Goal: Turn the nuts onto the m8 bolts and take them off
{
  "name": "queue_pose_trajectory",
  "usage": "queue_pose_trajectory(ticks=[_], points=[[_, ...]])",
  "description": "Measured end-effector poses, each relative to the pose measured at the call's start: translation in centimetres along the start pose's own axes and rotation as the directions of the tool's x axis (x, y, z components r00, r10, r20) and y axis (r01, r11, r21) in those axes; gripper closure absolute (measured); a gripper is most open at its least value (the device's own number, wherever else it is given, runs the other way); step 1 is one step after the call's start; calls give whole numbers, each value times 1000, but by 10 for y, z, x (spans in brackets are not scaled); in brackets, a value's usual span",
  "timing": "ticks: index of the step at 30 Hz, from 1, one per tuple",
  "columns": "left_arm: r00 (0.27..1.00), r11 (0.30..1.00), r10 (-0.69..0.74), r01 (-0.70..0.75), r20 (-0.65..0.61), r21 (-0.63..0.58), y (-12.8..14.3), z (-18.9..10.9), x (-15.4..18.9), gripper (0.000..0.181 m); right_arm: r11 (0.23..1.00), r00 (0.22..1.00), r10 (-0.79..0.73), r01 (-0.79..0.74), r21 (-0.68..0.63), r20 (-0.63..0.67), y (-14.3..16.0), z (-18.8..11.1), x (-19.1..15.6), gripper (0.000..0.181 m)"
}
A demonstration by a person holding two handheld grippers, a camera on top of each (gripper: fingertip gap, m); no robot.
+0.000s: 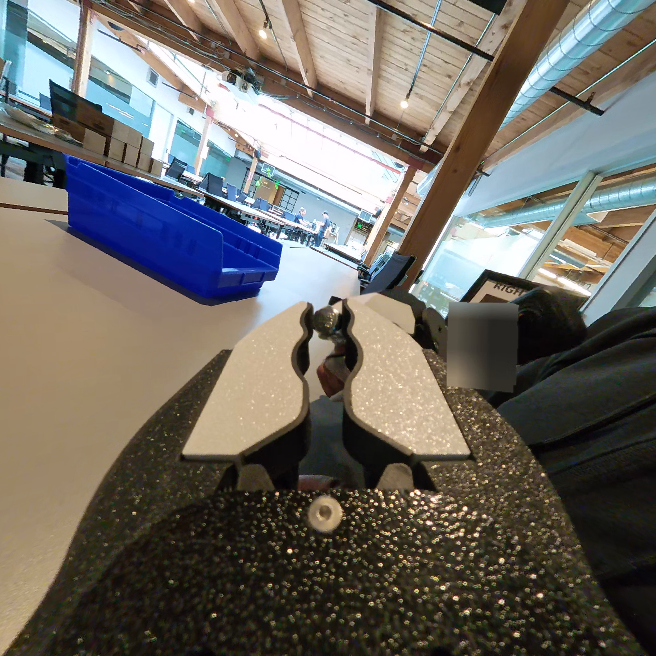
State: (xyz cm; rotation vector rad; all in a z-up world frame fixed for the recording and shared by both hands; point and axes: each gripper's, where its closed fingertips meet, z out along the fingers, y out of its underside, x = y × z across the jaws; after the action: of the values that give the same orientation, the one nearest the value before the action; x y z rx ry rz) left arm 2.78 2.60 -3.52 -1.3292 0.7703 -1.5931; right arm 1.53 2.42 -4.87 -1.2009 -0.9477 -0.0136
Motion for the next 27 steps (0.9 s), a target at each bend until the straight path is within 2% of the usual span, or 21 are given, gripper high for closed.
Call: queue_pose_trajectory(ticks=[2,4,7,8,9,11,14,16,19,22,27], points=[[1000,1000,9,-9,1,0,0,0,1,167,997,997,74,-73,-8,12,0,0,0,167],[1000,1000,14,-14,-4,1,0,0,2,167,955,949,296,-295,-18,111,-1,-1,-3,167],[1000,1000,16,-16,0,-9,1,1,2,167,763,713,637,-639,-103,293,-2,-3,-7,167],[1000,1000,19,-19,1,-12,2,1,2,167,716,652,682,-688,-119,331,-2,-4,-7,167],[1000,1000,22,-22,8,-9,2,1,1,167,699,631,694,-705,-116,346,-2,-4,-6,162],[1000,1000,8,-8,13,7,-1,0,-1,167,746,695,649,-661,-80,310,2,-3,-3,146],[999,999,-33,33,14,32,-5,-3,-5,167,892,872,446,-452,-18,201,2,-2,0,141],[999,999,-34,34,12,30,-5,-3,-5,167,960,955,281,-281,-8,99,3,0,3,142],[1000,1000,-10,9,15,10,-1,-1,-3,167,988,988,151,-151,-18,36,3,2,1,146],[1000,1000,6,-6,12,-5,1,1,-1,166,988,988,155,-155,-6,18,1,2,1,166],[1000,1000,-9,9,-19,-10,1,1,2,165,986,986,166,-167,14,28,0,-1,4,166]])
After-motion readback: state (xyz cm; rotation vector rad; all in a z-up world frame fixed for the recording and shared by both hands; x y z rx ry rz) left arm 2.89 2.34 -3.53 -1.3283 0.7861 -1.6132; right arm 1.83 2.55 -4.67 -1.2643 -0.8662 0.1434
